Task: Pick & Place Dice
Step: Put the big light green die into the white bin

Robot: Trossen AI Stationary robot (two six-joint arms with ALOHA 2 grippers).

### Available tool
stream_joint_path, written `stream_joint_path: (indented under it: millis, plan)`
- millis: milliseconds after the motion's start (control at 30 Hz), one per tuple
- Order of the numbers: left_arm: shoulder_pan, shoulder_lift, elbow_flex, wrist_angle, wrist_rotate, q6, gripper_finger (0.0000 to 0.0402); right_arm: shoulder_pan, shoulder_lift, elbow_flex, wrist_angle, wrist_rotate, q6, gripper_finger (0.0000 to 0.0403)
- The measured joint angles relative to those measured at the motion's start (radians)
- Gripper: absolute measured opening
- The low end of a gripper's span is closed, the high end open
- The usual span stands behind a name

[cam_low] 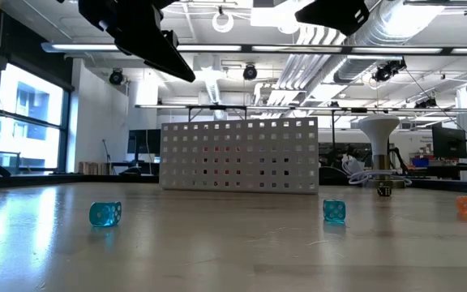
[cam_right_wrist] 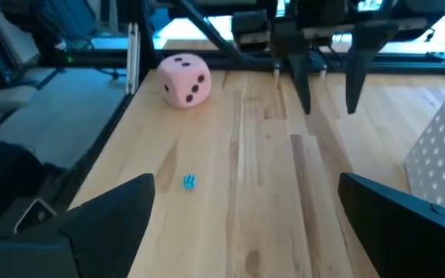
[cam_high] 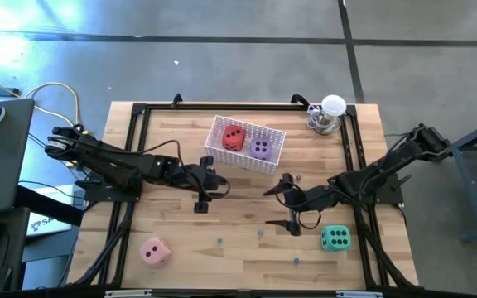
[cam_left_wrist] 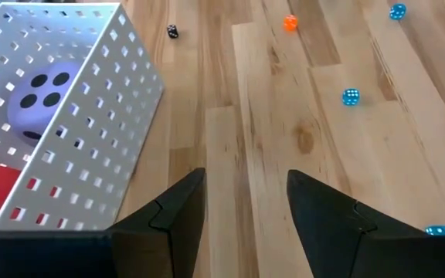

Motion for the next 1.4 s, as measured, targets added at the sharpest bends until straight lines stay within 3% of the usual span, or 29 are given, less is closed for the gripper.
stream_joint_path:
  millis: [233, 400, 567, 700, 833, 933, 1067, 1233, 1400]
  plan:
    - [0.0, 0.0, 0.0, -0.02, 0.0, -0.01, 0.0175, 0.001, 0.02, 0.012, 0.014, 0.057, 0.031, 0.04]
    - [0.001, 0.0, 0.0, -0.03, -0.001, -0.09, 0.0175, 0.061, 0.005, 0.089, -0.119, 0.094, -0.038, 0.04]
    - [0.002, 0.0, 0.0, -0.045, -0.001, -0.082, 0.0175, 0.147, 0.006, 0.18, -0.427, 0.296, 0.075, 0.04]
    - [0.002, 0.0, 0.0, -0.056, -0.001, -0.084, 0.0175, 0.212, 0.005, 0.257, -0.704, 0.325, 0.283, 0.04]
    - [0.002, 0.0, 0.0, -0.073, -0.001, -0.084, 0.0175, 0.267, 0.005, 0.307, -0.918, 0.27, 0.459, 0.04]
    - [0.002, 0.0, 0.0, -0.096, -0.001, -0.086, 0.0175, 0.298, 0.005, 0.328, -1.026, 0.163, 0.524, 0.04]
    - [0.002, 0.001, 0.0, -0.106, -0.001, -0.087, 0.0175, 0.324, 0.005, 0.342, -1.098, 0.017, 0.589, 0.04]
    - [0.002, 0.001, 0.0, -0.108, -0.001, -0.109, 0.0175, 0.365, 0.005, 0.342, -1.188, -0.049, 0.693, 0.04]
    - [0.002, 0.001, 0.0, -0.108, -0.001, -0.136, 0.0175, 0.423, 0.007, 0.342, -1.305, -0.206, 0.804, 0.04]
